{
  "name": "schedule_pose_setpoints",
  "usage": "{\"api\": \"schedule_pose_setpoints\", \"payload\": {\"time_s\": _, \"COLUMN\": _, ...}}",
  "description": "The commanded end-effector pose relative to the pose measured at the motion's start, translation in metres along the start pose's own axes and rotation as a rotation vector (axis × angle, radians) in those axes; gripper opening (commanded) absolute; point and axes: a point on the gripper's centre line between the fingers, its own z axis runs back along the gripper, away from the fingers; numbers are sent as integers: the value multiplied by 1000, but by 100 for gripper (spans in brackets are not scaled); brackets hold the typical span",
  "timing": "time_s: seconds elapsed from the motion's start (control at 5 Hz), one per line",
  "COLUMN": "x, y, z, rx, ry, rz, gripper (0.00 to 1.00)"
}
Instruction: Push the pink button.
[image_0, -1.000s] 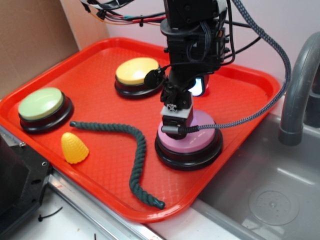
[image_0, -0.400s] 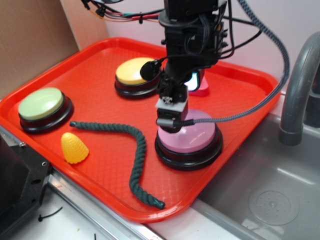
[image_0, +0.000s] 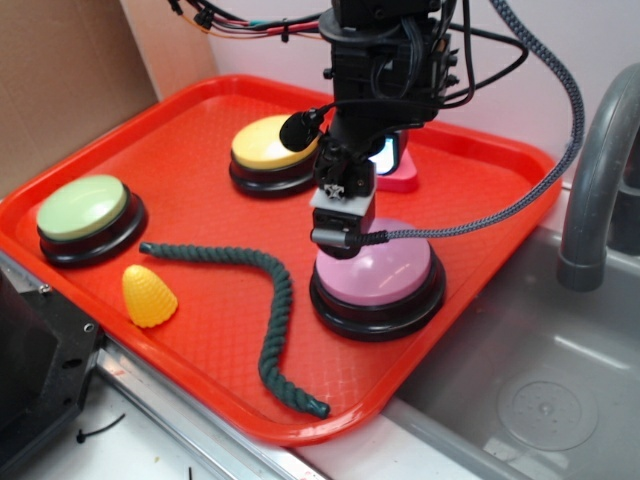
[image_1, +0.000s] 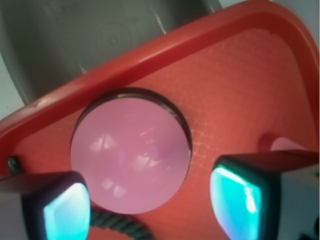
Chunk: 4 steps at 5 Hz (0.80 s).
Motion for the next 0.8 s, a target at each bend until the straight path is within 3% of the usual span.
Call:
{"api": "schedule_pose_setpoints", "payload": {"time_s": 0.0, "x": 3, "y": -13, "z": 35, "rx": 52, "ry": -83, "rz": 1, "gripper": 100}}
{"api": "schedule_pose_setpoints", "payload": {"time_s": 0.2, "x": 1, "y": -11, "z": 45, "rx": 46, "ry": -16, "rz": -5, "gripper": 100}}
{"api": "schedule_pose_setpoints", "payload": {"time_s": 0.6, "x": -4, "y": -12, "z": 73, "rx": 53, "ry": -35, "rz": 11, "gripper": 100}}
